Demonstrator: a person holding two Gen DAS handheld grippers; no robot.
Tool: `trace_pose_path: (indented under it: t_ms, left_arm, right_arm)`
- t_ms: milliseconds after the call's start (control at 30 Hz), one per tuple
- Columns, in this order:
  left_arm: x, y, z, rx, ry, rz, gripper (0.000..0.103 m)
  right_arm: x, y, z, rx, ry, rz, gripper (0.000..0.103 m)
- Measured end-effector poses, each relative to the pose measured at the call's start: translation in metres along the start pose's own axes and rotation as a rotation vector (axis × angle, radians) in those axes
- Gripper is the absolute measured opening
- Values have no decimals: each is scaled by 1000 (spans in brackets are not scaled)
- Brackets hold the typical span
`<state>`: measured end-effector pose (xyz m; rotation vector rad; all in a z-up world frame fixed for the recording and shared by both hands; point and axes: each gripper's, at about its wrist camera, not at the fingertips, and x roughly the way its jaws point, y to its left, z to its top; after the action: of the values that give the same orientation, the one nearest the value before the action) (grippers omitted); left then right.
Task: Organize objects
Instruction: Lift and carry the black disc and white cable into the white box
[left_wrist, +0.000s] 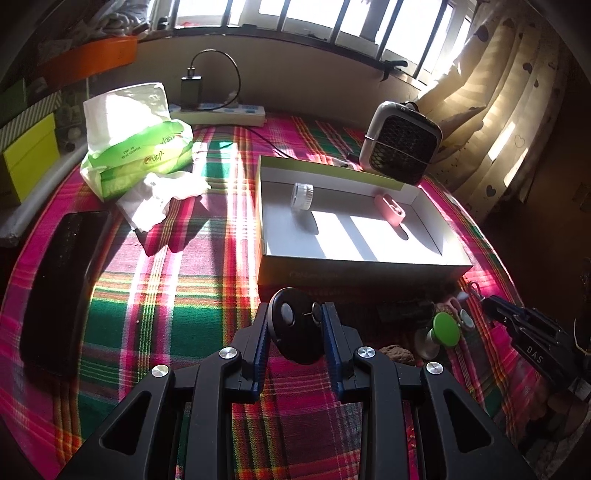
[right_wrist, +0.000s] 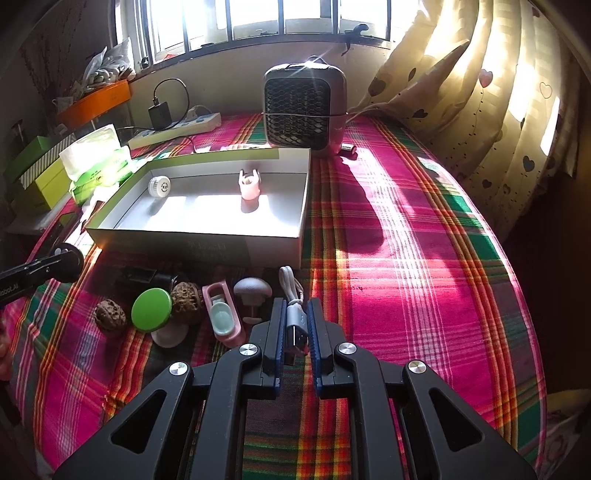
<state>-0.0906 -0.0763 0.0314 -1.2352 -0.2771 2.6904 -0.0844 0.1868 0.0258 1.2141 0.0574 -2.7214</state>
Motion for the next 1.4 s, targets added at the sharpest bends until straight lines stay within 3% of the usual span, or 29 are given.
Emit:
trace_pose_path:
  t_ms: [600, 1400]
  left_arm:
    - [11, -24, 39, 56, -10, -41, 24]
    - [76, -46, 92, 92, 49, -63, 24]
  right_arm:
    - [-3, 7, 42, -24, -58, 37, 12]
    - [59, 15, 104, -54, -11, 50, 12]
